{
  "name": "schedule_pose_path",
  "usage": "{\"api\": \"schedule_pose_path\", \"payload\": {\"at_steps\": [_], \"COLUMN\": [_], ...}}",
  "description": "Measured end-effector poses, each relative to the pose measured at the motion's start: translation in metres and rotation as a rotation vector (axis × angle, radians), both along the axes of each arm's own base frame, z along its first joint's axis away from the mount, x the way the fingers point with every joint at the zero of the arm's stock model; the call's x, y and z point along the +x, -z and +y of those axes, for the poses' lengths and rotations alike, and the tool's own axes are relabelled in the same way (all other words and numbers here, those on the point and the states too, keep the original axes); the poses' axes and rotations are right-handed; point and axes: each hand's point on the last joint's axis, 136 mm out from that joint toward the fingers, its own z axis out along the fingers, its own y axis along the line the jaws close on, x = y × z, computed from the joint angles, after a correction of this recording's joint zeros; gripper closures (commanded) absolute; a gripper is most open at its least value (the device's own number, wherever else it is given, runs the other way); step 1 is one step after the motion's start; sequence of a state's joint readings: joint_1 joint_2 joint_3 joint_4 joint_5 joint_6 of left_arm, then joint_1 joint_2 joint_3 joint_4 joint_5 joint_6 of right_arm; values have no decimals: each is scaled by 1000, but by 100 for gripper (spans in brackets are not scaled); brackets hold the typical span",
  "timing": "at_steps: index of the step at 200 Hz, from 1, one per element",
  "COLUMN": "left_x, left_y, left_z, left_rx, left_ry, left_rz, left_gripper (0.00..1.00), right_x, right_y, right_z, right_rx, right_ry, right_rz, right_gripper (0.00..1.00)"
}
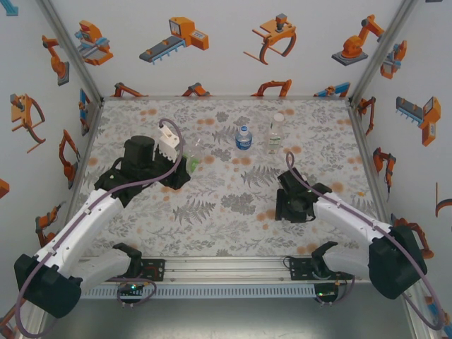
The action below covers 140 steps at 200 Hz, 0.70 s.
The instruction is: Screw on the bottle caps
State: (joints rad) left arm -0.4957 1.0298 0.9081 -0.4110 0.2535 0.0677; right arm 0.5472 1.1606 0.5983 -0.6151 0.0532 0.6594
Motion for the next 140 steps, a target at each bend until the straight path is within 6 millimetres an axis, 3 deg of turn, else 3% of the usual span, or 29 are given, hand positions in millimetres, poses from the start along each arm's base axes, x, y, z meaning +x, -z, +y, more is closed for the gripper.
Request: {"api": "schedule_pose_path", "payload": {"at_steps": [51,105,140], "left_x": [0,-1,-1], "left_y": [0,0,0], "left_z": [0,-1,-1], "left_rx": [-1,-3,-4], "left_ry": [2,6,8], "left_rz": [0,1,2], "left_gripper": [87,87,87], "right_x": [-2,-1,-2], "right_y": [7,8,12], "right_z": [-1,-1,-1], "right_rx": [-12,-9,-19], "right_ry": [4,4,4], "right_rz": [20,16,30], "right_gripper": [60,61,56]}}
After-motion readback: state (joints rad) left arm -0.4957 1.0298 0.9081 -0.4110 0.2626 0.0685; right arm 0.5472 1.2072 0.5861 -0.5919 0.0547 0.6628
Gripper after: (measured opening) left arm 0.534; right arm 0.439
